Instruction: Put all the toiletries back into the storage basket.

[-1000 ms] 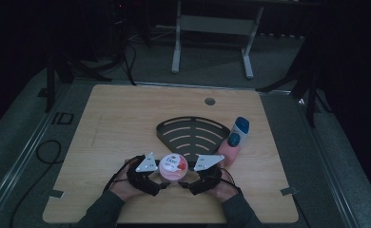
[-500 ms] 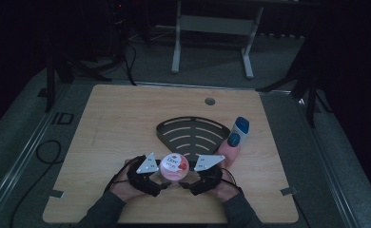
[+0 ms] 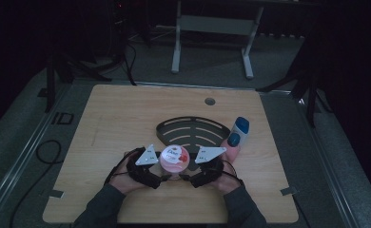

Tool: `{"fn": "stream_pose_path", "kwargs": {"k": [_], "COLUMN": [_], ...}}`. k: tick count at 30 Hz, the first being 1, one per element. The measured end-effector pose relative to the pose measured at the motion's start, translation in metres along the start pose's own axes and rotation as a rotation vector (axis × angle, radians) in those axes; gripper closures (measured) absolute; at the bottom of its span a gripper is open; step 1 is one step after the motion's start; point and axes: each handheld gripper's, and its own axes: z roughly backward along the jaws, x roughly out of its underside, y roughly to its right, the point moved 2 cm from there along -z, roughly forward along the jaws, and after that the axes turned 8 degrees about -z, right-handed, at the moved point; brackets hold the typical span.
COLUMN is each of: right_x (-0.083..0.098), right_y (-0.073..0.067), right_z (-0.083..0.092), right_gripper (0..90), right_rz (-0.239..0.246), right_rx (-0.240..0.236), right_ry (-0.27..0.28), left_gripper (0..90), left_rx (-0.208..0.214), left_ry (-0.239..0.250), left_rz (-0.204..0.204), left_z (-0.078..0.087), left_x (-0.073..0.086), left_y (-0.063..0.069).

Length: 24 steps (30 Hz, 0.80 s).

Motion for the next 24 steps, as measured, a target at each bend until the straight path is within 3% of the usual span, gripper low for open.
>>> {"fn": "stream_pose_path", "kwargs": {"k": [11,24], "right_x": [-0.012,-0.027], "right_y": [0.009,0.026], "right_z": [0.003,0.000], "right_gripper": [19.8,19.6], "right_rz": [0.005,-0.015], "right_rx": [0.010,-0.010], "right_ry": [0.007,0.001], "left_gripper": [13.7,13.7], "left_rx": [-0.012,-0.014], "left_ry": [0.001,0.004], "left_rz": [-0.024,-0.010], "left_z": [0.003,0.004], "left_x": [-0.010,-0.018], "left_y": [-0.013,-0.032]}}
